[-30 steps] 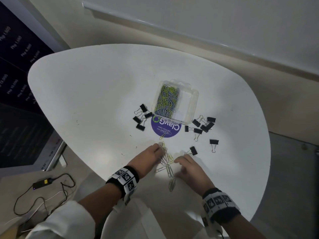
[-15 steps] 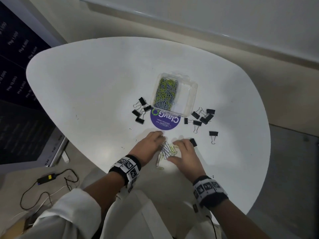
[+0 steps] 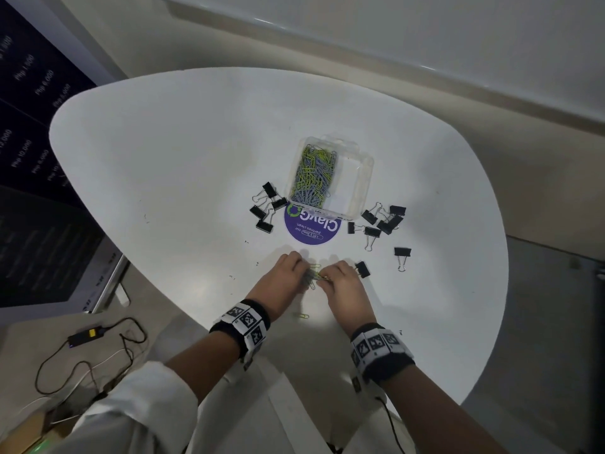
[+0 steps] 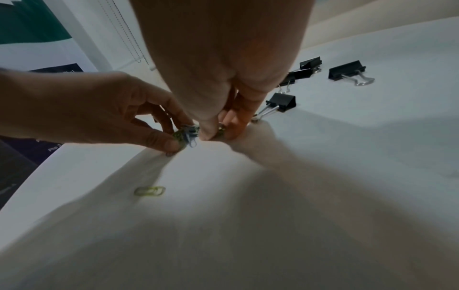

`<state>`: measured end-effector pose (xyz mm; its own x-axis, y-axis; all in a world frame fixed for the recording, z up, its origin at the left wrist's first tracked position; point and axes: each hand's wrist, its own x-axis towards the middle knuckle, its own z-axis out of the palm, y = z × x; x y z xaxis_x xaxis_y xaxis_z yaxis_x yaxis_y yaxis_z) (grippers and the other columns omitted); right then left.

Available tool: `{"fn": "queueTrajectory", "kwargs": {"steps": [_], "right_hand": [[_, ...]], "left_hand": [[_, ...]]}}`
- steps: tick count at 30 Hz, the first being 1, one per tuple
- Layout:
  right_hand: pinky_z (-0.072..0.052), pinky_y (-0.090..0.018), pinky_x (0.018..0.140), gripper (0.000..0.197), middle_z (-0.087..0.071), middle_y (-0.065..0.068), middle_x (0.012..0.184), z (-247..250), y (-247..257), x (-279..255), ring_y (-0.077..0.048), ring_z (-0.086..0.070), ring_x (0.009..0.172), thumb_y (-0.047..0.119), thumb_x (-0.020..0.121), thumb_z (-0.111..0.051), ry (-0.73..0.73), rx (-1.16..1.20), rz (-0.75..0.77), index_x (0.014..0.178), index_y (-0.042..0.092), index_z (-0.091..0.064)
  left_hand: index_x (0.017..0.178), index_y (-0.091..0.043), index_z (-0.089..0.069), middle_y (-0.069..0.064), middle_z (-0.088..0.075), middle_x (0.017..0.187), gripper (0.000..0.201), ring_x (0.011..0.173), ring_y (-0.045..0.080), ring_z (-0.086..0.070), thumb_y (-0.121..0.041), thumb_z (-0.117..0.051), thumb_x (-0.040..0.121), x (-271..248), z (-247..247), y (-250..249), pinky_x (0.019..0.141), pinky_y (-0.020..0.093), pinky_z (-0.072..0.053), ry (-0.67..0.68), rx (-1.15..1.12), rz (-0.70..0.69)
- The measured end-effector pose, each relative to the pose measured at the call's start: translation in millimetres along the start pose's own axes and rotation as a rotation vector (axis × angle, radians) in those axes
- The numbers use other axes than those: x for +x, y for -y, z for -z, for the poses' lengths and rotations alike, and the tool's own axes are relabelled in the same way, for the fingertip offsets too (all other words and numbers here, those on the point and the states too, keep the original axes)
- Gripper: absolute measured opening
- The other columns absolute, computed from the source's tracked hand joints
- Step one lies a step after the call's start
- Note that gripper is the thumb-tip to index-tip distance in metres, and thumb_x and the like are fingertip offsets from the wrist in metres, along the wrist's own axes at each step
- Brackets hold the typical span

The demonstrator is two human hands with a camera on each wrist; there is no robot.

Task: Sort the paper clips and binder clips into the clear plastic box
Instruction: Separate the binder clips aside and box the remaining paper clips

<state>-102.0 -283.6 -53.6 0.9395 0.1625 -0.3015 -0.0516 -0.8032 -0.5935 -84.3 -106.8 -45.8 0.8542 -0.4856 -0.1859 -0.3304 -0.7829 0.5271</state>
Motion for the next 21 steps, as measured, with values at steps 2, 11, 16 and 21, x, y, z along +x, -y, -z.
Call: {"fn": "queueTrajectory", "kwargs": {"steps": [2, 11, 16, 21], "right_hand": [[-0.045, -0.031, 0.088, 0.008, -0.057, -0.007, 0.102, 0.4, 2.8, 5.4, -0.025, -0.052, 0.099, 0.011, 0.090, -0.065, 0.002, -0.019, -0.005, 0.097, 0.009, -0.068], [-0.050, -0.027, 0.080, 0.009, -0.065, -0.001, 0.089, 11.5, 4.3, 18.3, -0.017, -0.061, 0.087, 0.004, 0.089, -0.065, -0.015, 0.164, -0.083, 0.089, 0.013, -0.064], [-0.056, -0.021, 0.076, 0.012, -0.073, -0.004, 0.092, 15.7, 1.3, 15.4, -0.012, -0.068, 0.083, 0.008, 0.087, -0.073, -0.030, 0.548, -0.272, 0.095, 0.016, -0.068], [-0.056, -0.020, 0.066, 0.022, -0.067, -0.021, 0.103, 15.4, -3.4, 12.2, -0.016, -0.062, 0.084, 0.001, 0.092, -0.065, 0.039, 0.735, -0.349, 0.112, 0.009, -0.067]], "left_hand": [[0.094, -0.008, -0.058, 0.009, -0.053, 0.096, 0.028, 0.081, 0.023, -0.051, 0.002, -0.073, 0.071, 3.5, 1.2, 2.7, 0.069, 0.034, -0.049, -0.006, -0.021, 0.027], [0.090, -0.005, -0.059, 0.014, -0.057, 0.091, 0.008, 0.080, 0.030, -0.055, 0.002, -0.057, 0.086, 12.6, 12.4, 10.6, 0.068, 0.024, -0.036, -0.042, -0.239, 0.186], [0.108, -0.011, -0.064, 0.006, -0.064, 0.091, 0.024, 0.078, 0.019, -0.059, -0.005, -0.062, 0.085, 11.2, 15.7, 14.6, 0.078, 0.027, -0.047, -0.056, -0.514, 0.371], [0.102, -0.018, -0.069, 0.003, -0.065, 0.111, 0.025, 0.088, 0.018, -0.064, -0.003, -0.054, 0.089, 12.3, 19.0, 17.3, 0.089, 0.030, -0.050, 0.045, -0.786, 0.500]]}}
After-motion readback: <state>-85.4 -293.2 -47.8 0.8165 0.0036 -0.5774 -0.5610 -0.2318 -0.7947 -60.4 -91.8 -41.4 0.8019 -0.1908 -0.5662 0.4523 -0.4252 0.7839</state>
